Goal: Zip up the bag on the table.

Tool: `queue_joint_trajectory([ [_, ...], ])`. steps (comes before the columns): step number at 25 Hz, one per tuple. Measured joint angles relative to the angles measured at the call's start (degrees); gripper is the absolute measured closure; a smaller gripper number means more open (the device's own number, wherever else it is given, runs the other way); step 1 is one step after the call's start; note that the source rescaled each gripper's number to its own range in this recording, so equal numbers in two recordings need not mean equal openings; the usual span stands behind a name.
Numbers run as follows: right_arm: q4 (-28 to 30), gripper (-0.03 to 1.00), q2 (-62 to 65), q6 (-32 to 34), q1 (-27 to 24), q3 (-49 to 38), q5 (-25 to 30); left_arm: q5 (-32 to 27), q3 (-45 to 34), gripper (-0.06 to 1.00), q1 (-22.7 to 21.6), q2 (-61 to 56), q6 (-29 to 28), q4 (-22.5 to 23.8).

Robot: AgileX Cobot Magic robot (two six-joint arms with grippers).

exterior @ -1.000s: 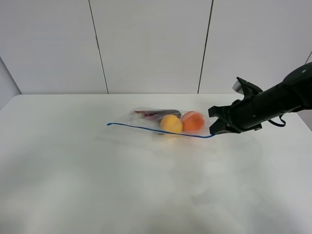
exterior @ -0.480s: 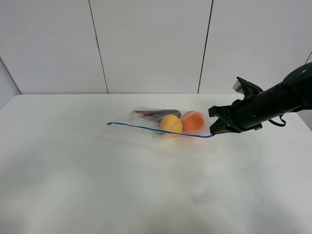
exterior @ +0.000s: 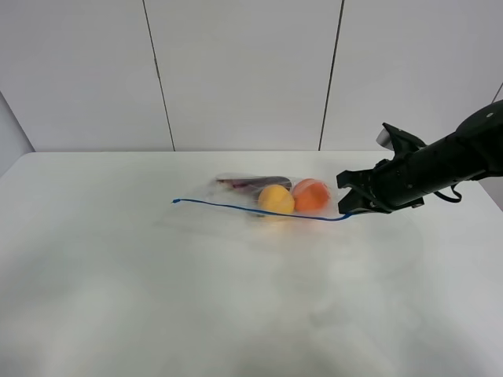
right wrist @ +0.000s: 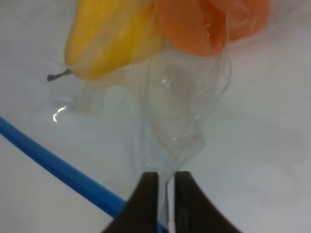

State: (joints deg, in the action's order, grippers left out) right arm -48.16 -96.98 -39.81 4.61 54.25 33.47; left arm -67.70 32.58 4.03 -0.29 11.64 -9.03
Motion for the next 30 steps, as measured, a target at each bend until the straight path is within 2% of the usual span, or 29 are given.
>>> queue_joint_trajectory([
  [3, 0.2, 0.5, 0.0, -0.4, 0.0, 0.0, -0.1, 0.0, 0.0, 0.14, 0.0, 0.0, 0.0, 0.0],
  [4, 0.2, 0.5, 0.0, -0.4, 0.0, 0.0, -0.1, 0.0, 0.0, 0.14, 0.0, 0.0, 0.0, 0.0],
  [7, 3.2, 0.34, 0.0, -0.6, 0.0, 0.0, -1.7, 0.0, 0.0, 0.14, 0.0, 0.0, 0.0, 0.1],
  [8, 3.2, 0.34, 0.0, -0.6, 0.0, 0.0, -1.7, 0.0, 0.0, 0.14, 0.0, 0.0, 0.0, 0.1],
  [12, 10.1, 0.31, 0.3, 0.8, 0.0, 0.0, -3.6, 0.0, 0.0, 0.14, 0.0, 0.0, 0.1, 0.2],
  [14, 14.2, 0.24, 1.1, 2.4, 0.0, 0.0, -4.7, 0.0, 0.0, 0.14, 0.0, 0.0, 0.1, 0.2],
  [17, 22.6, 0.05, 3.0, 7.3, 0.0, 0.0, -7.3, 0.0, 0.0, 0.14, 0.0, 0.0, 0.1, 0.2],
  [18, 25.7, 0.02, 3.9, 9.7, 0.0, 0.0, -8.0, 0.0, 0.0, 0.14, 0.0, 0.0, 0.1, 0.2],
  [21, 38.5, -0.02, 6.5, 18.4, 0.0, 0.0, -9.1, 0.0, 0.0, 0.14, 0.0, 0.0, 0.1, 0.2],
  [22, 48.2, -0.03, 8.0, 24.8, 0.0, 0.0, -8.8, 0.0, 0.0, 0.14, 0.0, 0.0, 0.1, 0.2],
  [25, 60.4, -0.03, 9.8, 35.8, 0.0, 0.0, -5.9, 0.0, 0.0, 0.14, 0.0, 0.0, 0.1, 0.2],
  [28, 67.5, -0.03, 10.1, 44.0, 0.0, 0.0, -1.4, 0.0, 0.0, 0.14, 0.0, 0.0, 0.1, 0.2],
  [30, 68.7, -0.03, 10.1, 46.4, 0.0, 0.0, 0.9, 0.0, 0.0, 0.14, 0.0, 0.0, 0.1, 0.2],
])
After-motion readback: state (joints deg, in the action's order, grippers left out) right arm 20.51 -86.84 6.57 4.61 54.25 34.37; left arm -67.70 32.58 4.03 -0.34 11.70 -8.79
